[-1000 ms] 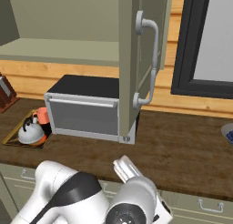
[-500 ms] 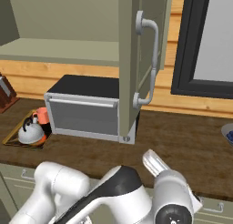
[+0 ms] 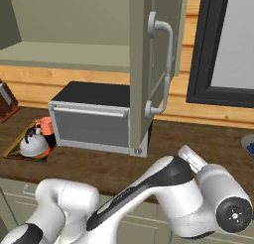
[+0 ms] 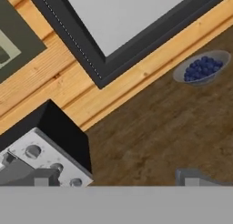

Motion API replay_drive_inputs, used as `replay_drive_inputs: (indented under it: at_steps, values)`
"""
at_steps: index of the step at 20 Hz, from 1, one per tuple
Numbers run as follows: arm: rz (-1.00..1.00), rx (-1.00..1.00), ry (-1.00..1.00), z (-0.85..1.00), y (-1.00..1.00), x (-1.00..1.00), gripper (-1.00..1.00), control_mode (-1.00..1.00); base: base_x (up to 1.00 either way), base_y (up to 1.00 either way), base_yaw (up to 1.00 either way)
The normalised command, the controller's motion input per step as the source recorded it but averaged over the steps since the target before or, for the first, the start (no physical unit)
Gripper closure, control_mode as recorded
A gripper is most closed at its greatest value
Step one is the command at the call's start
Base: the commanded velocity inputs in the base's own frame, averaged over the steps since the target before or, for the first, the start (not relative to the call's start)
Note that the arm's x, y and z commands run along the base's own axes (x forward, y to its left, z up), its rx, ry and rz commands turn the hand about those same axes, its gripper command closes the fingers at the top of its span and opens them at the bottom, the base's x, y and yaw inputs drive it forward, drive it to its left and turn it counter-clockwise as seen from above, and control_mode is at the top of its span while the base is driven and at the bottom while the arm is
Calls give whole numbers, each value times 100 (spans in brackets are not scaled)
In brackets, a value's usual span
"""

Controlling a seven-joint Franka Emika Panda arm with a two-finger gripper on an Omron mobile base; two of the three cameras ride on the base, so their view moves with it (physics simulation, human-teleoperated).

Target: Pick the kettle from the counter and place it on the tray. Then pick the mug from the cabinet and place it on the tray. Then close the cabinet doors.

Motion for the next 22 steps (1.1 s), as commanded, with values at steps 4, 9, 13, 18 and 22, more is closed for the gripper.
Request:
replay_drive_inputs:
  at_steps: [4, 9, 13, 18, 22]
  values:
    - [19, 0, -7, 33, -40, 15, -100, -100, 0, 0, 0]
    - [15, 0, -4, 35, 0, 19, -100, -100, 0, 0, 0]
    - [8, 0, 0, 51, 13, 9, -100, -100, 0, 0, 0]
    - [6, -1, 0, 44, 50, 1, -100, -100, 0, 0, 0]
    - [7, -4, 0, 27, 90, 0, -100, -100, 0, 0, 0]
